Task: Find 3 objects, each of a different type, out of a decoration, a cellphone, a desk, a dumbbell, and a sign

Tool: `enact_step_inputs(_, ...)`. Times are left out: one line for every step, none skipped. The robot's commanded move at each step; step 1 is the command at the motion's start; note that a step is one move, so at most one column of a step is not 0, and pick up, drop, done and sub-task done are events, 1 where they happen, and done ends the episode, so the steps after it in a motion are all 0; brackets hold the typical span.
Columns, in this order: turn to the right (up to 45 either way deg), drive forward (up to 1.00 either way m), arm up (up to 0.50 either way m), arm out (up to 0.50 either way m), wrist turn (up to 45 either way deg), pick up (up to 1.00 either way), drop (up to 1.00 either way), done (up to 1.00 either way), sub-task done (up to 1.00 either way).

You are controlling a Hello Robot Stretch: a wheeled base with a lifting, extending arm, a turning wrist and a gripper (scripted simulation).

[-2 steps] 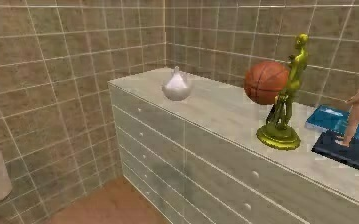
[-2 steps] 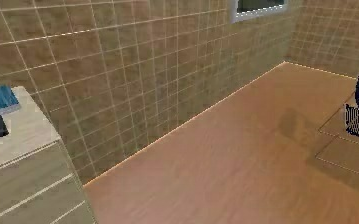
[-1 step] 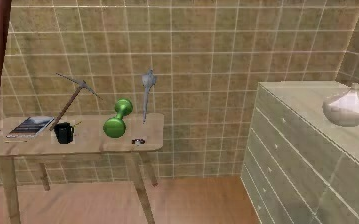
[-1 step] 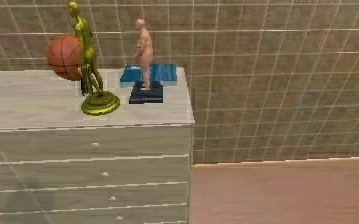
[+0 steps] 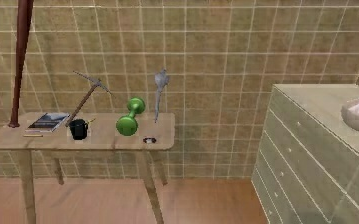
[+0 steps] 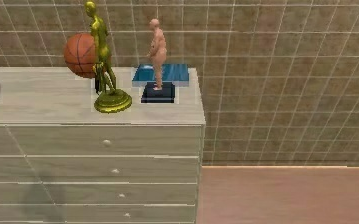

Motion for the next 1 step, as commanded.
enact_step_inputs(0.0,0.15,0.0,0.0,0.0,0.0,0.0,0.0,0.0)
